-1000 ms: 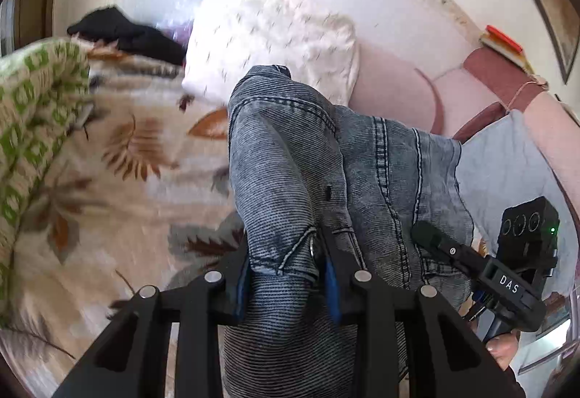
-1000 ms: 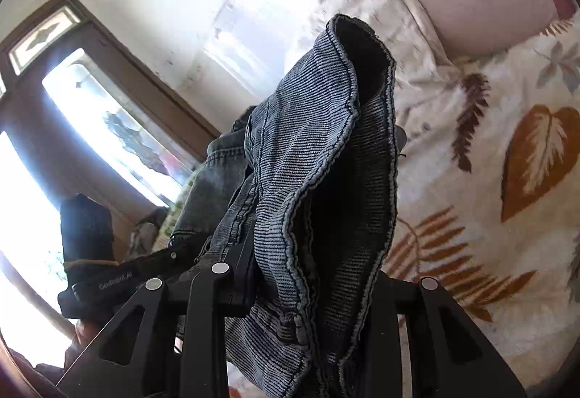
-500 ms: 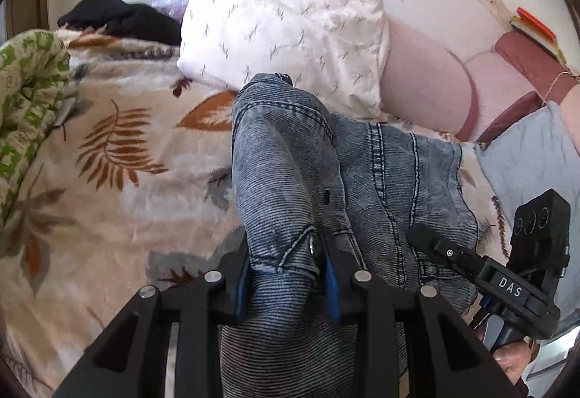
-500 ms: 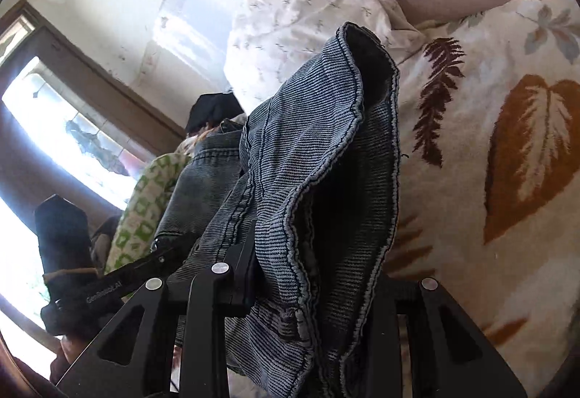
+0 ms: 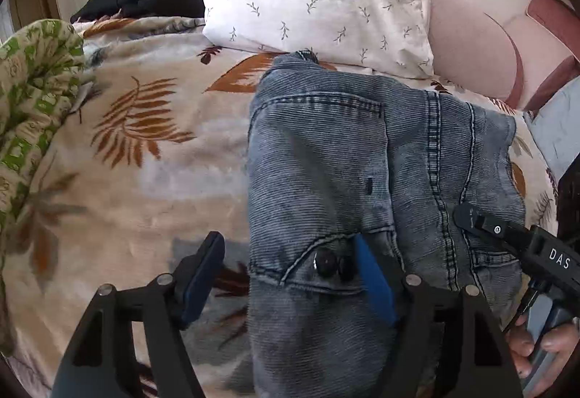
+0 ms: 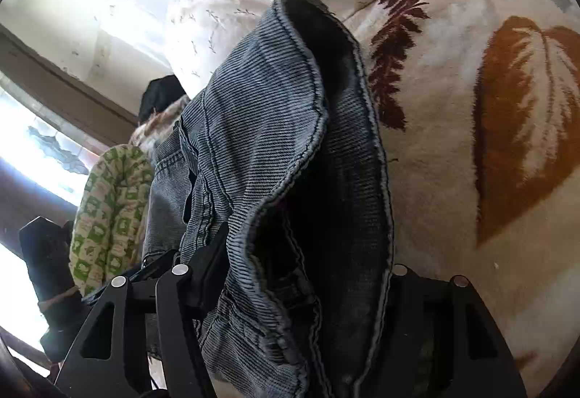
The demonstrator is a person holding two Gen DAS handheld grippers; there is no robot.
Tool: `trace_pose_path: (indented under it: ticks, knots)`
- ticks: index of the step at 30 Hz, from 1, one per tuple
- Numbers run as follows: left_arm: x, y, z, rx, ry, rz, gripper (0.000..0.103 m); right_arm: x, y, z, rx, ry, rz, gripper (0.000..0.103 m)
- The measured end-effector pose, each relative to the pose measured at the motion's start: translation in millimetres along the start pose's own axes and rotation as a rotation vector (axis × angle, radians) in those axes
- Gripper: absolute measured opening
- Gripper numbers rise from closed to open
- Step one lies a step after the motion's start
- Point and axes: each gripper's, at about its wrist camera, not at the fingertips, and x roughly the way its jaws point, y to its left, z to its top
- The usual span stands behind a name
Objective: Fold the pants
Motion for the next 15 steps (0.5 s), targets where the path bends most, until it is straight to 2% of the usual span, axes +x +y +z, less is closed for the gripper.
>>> trace_pose_path:
  ticks: [2, 5, 7, 9, 11, 15]
  knots:
    - [-17, -1, -1, 0.024, -0.025, 0.005, 0.076, -9, 7, -1, -0.018, -0.003, -0.061, 0.07]
    - [-55, -7, -9, 0.112, -0.121, 0.078, 0.076, -38, 21, -5, -0.079, -0.073, -0.128, 0.071]
    - [-84, -8, -18, 0.158, -0.195, 0.117, 0.076, -69, 33, -11, -0.119, -0.155, -0.163, 0.071]
    - [-112, -9, -29, 0.178, -0.25, 0.164, 0.083, -96, 46, -21, -0.163, -0.239, -0.203, 0.073]
    - [-136, -9, -41, 0.173, -0.291, 0.185, 0.098, -126, 67, -42, -0.246, -0.332, -0.24, 0.075]
    - [-179, -11, -69, 0.188, -0.356, 0.19, 0.102, -162, 98, -98, -0.348, -0.445, -0.272, 0.082]
